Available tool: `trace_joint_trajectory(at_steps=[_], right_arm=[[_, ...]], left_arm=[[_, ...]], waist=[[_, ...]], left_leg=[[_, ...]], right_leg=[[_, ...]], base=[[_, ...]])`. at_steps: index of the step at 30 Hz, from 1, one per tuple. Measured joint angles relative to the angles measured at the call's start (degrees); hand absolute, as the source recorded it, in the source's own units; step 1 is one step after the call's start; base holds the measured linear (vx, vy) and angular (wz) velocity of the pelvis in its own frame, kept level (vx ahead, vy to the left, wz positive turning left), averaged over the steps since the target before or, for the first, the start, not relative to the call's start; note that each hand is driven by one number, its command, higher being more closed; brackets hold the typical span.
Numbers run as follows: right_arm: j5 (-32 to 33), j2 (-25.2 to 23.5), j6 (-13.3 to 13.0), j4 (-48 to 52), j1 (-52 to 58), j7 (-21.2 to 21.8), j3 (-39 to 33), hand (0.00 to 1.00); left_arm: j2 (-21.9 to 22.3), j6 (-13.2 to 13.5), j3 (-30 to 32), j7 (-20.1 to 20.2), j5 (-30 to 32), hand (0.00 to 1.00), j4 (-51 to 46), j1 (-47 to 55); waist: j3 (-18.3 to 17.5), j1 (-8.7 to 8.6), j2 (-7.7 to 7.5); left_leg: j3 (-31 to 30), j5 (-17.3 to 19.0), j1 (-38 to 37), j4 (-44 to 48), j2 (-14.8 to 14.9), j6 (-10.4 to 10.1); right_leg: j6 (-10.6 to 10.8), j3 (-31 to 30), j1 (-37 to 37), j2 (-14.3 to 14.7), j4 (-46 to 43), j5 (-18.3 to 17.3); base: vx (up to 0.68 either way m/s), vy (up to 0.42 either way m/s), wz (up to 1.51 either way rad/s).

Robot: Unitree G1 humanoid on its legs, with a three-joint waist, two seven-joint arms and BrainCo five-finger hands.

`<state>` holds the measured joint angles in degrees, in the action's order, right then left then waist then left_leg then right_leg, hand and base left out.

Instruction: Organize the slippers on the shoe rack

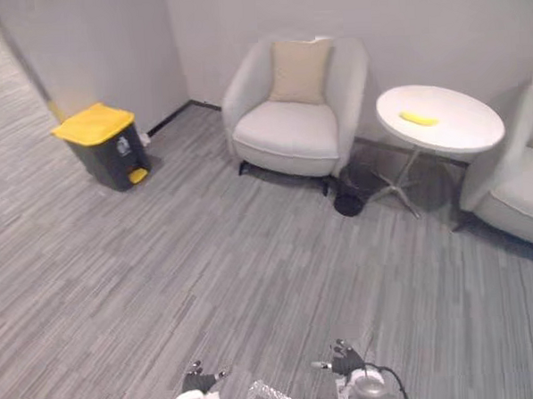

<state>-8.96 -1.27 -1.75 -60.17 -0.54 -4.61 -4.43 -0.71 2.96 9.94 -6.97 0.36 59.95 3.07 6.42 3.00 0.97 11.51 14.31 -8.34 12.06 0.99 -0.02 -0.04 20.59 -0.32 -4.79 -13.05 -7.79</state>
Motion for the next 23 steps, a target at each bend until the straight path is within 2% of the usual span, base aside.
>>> trace_joint_trajectory(at_steps=[1,4,6,9,10,11,12,13,14,15,16,18,21,23], right_arm=[[0.00,0.90,0.00,-0.75,-0.07,-0.02,-0.07,0.00],[0.02,1.95,0.01,-2.21,-0.46,-0.09,-0.67,0.00],[0.10,2.41,-0.07,-2.15,-0.64,-0.34,-2.31,0.00],[0.18,3.32,0.00,-1.94,-0.66,-0.70,-2.31,0.00],[0.22,3.57,0.11,-2.15,-0.80,-0.87,-2.27,0.00],[0.26,3.73,0.13,-2.21,-0.92,-0.96,-2.39,0.00],[0.59,3.98,0.13,-1.89,-1.07,-1.20,-3.22,0.00],[0.62,3.94,0.13,-1.90,-0.95,-1.22,-3.87,0.00],[0.62,3.97,0.12,-1.90,-0.90,-1.23,-3.91,0.00],[0.62,4.15,0.09,-2.04,-0.60,-1.22,-4.30,0.00],[0.62,3.82,0.07,-2.02,-0.38,-1.21,-4.43,0.00],[0.63,3.63,0.09,-1.97,0.45,-1.23,-4.90,0.00],[0.61,3.90,0.09,-2.00,1.80,-1.31,-6.15,0.00],[0.60,4.15,0.15,-2.15,2.32,-1.35,-6.59,0.00]], left_arm=[[0.11,0.00,-0.41,0.11,0.07,0.00,0.42,-0.22],[0.09,0.06,-1.00,0.67,0.55,0.00,0.37,-0.20],[-0.04,0.14,-0.98,1.00,0.71,0.00,-0.22,-0.47],[0.21,0.22,-0.28,0.93,0.56,0.00,-1.68,-0.14],[0.50,0.38,-0.10,0.85,0.56,0.00,-2.02,-0.12],[0.57,0.40,-0.10,0.83,0.55,0.00,-2.08,-0.15],[0.68,0.40,-0.10,0.80,0.51,0.00,-2.79,-0.15],[0.71,0.41,-0.18,0.70,0.48,0.00,-3.39,0.13],[0.72,0.41,-0.20,0.69,0.49,0.00,-3.43,0.23],[0.71,0.46,-0.47,0.65,0.18,0.00,-3.51,0.41],[0.22,0.37,-0.37,0.66,0.13,0.00,-2.96,0.30],[0.11,0.33,-0.39,0.59,0.45,0.00,-2.93,0.46],[-0.21,0.10,-1.91,0.63,0.68,0.00,-1.52,0.39],[-0.40,0.10,-2.55,0.66,0.71,0.00,-0.97,0.36]], waist=[[-0.18,0.02,0.33],[-0.32,0.12,0.54],[1.22,0.24,0.58],[1.99,1.09,0.98],[2.23,1.64,1.68],[2.30,1.69,1.88],[2.47,1.72,2.01],[2.47,1.98,2.04],[2.39,2.05,2.18],[2.06,2.13,2.48],[1.66,2.01,1.39],[1.03,2.04,0.53],[0.11,1.46,0.39],[-0.87,0.78,0.77]], left_leg=[[-0.36,-0.53,-0.11,0.11,0.04,0.53],[-0.76,-0.82,0.37,1.88,0.14,0.45],[-0.48,-0.75,2.70,10.43,0.38,0.35],[-1.78,-0.77,8.79,23.98,1.36,0.73],[-6.40,2.94,9.59,24.02,0.67,1.61],[-7.74,3.72,9.74,23.23,0.45,1.71],[-12.22,5.42,10.87,19.58,-0.17,1.47],[-16.15,5.25,11.29,14.46,-0.34,0.93],[-17.34,4.85,11.21,12.13,-0.15,0.42],[-15.61,2.38,9.51,8.81,0.08,-0.25],[-13.54,1.87,8.10,6.45,-0.40,-0.31],[-11.23,0.27,5.43,3.20,-1.21,0.34],[-10.49,-1.07,0.92,-1.80,-2.63,0.86],[-10.61,-1.06,0.26,-1.68,-3.03,0.85]], right_leg=[[0.12,-0.63,1.58,1.03,3.56,1.83],[0.42,-2.13,3.47,1.90,8.03,4.08],[0.35,-4.32,5.33,2.02,10.74,5.39],[-0.39,-8.73,5.43,2.53,10.32,4.94],[-0.37,-11.04,5.33,2.86,10.48,4.97],[-0.33,-11.67,5.21,2.99,10.64,5.00],[-0.24,-13.88,4.90,3.48,10.93,5.17],[0.44,-15.80,4.45,3.78,10.83,4.96],[0.60,-16.38,4.20,3.94,10.77,5.00],[1.78,-18.44,4.59,4.08,12.02,5.74],[2.39,-19.34,5.42,3.13,12.84,6.63],[2.91,-21.01,5.51,2.08,12.84,7.01],[3.51,-21.15,7.53,0.91,14.18,6.59],[3.49,-20.73,7.93,0.73,14.66,6.64]], base=[[0.08,0.013,-0.30],[0.03,0.000,-0.28],[-0.01,0.004,-0.45],[-0.01,0.038,-0.71],[0.02,0.092,-0.64],[-0.01,0.158,-0.87],[-0.03,0.145,-0.88],[-0.05,0.149,-0.89],[-0.03,0.139,-0.95],[0.05,0.142,-0.80],[0.11,0.181,-0.90],[0.14,0.151,-0.56],[0.20,0.112,-0.16],[0.15,0.050,-0.02]])
